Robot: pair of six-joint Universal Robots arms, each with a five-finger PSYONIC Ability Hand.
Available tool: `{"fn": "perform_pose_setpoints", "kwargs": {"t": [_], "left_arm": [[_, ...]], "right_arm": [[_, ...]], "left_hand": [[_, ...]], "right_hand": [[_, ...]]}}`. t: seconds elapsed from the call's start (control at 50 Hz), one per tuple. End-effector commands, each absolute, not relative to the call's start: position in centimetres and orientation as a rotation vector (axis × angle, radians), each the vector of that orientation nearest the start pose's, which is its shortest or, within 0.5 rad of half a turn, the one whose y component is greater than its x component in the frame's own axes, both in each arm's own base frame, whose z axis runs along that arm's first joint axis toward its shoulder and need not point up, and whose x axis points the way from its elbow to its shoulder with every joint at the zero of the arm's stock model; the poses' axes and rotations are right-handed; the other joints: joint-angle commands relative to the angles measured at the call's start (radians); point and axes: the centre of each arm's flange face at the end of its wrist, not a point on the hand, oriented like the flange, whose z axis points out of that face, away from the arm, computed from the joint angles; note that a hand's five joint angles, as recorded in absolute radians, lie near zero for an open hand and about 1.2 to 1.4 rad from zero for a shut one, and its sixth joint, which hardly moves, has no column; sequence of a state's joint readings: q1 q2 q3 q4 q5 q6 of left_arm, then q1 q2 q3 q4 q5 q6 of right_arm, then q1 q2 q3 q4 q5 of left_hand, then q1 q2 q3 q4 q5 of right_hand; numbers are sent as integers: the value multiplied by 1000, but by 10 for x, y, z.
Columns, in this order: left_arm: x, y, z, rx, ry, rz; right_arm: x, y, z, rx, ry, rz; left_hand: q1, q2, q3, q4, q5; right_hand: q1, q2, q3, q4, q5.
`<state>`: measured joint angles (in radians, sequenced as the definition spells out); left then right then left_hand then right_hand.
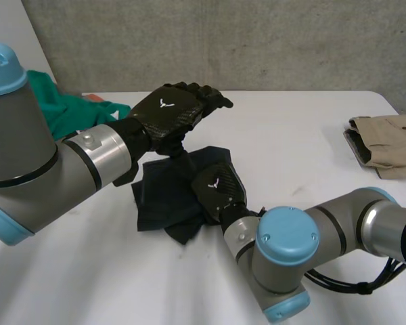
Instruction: Fold the laundry.
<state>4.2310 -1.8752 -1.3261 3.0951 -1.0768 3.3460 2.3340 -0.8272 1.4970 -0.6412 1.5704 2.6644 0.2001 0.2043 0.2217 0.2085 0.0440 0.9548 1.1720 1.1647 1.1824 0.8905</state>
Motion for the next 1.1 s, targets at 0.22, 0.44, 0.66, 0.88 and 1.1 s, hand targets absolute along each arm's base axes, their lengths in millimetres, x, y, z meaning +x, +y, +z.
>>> {"fn": "perform_pose_setpoints", "kwargs": {"t": [0.22, 0.44, 0.66, 0.88, 1.1], "left_arm": [[-318, -238, 293, -1060, -1647, 1717], [-320, -243, 307, -991, -1620, 1726], [-324, -242, 316, -988, -1571, 1758], [-332, -233, 313, -1008, -1557, 1731], [-336, -226, 308, -1015, -1559, 1713]], "right_arm": [[309, -317, 182, -945, 1826, -2192], [260, -411, 276, -580, 1446, -2451], [146, -499, 313, -417, 1300, -2658], [56, -545, 217, -532, 1324, -2615], [-20, -533, 97, -590, 1582, -2515]], "left_hand": [[28, 24, 6, 20, 10], [31, 27, 9, 23, 13], [37, 33, 15, 29, 18], [40, 36, 18, 31, 21], [52, 47, 30, 43, 33]], "right_hand": [[441, 224, 232, 214, 331], [441, 224, 232, 214, 331], [441, 224, 232, 214, 331], [441, 224, 232, 214, 331], [441, 224, 232, 214, 331]]}}
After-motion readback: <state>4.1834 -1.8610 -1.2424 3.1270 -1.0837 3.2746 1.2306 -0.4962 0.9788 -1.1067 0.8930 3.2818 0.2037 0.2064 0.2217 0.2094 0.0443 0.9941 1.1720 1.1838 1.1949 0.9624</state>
